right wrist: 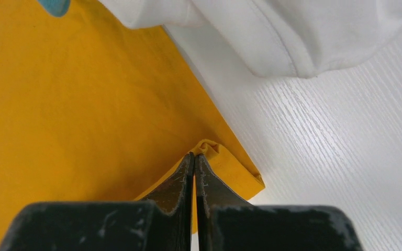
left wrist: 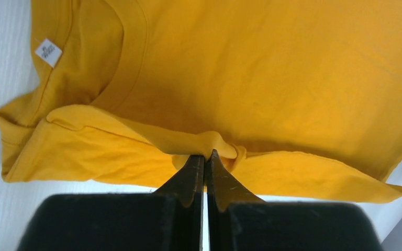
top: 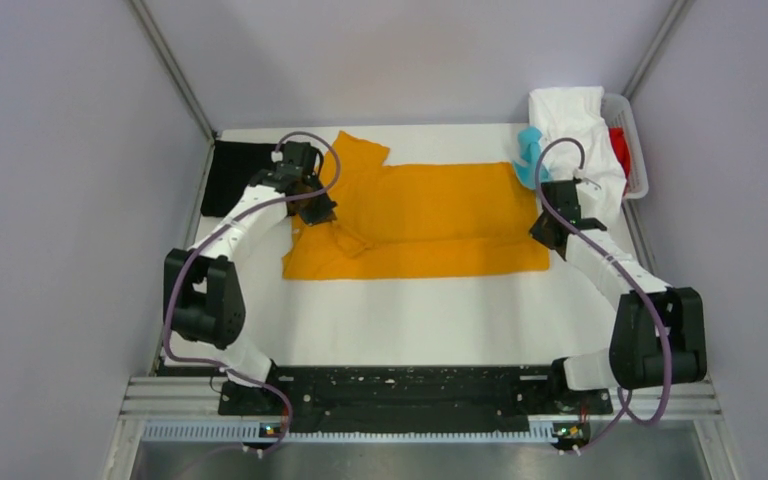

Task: Fold and stack the t-shirts
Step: Fold the flattened tshirt in 1/3 of the way

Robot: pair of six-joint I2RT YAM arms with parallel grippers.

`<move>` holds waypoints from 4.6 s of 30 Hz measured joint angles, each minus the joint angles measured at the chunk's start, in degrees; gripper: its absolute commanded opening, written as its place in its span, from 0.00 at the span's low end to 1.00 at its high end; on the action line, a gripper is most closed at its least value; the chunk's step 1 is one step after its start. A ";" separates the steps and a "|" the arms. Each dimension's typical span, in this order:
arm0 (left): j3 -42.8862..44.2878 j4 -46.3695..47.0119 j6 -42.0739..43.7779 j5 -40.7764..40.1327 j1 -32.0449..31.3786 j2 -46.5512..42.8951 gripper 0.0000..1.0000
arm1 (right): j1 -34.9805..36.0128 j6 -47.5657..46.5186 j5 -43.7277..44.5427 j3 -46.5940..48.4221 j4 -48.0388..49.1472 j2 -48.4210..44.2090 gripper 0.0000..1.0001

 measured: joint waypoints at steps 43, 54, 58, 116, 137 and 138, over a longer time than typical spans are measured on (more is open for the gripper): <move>-11.80 13.62 0.44 7.17 4.70 7.80 0.99 | 8.20 -6.97 -19.93 -4.22 15.82 10.93 0.98; -35.89 16.90 -6.62 6.84 4.33 -14.91 0.99 | 9.38 -2.12 -22.60 -19.19 6.99 -9.53 0.97; -42.77 11.43 -9.81 6.82 3.85 -25.35 0.99 | 10.23 1.73 -24.11 -22.88 -2.60 -19.58 0.97; -36.72 23.47 -11.72 13.62 -6.75 -14.25 0.99 | 11.04 1.81 -19.56 -19.04 -12.72 -29.14 0.99; -19.69 17.40 -2.25 8.17 -7.04 -6.54 0.99 | 13.53 -8.13 -20.50 -12.13 -10.82 -27.26 0.98; -21.05 16.39 -2.29 6.78 -7.04 -9.64 0.99 | 16.17 -9.97 -21.66 -11.54 -9.64 -25.88 0.98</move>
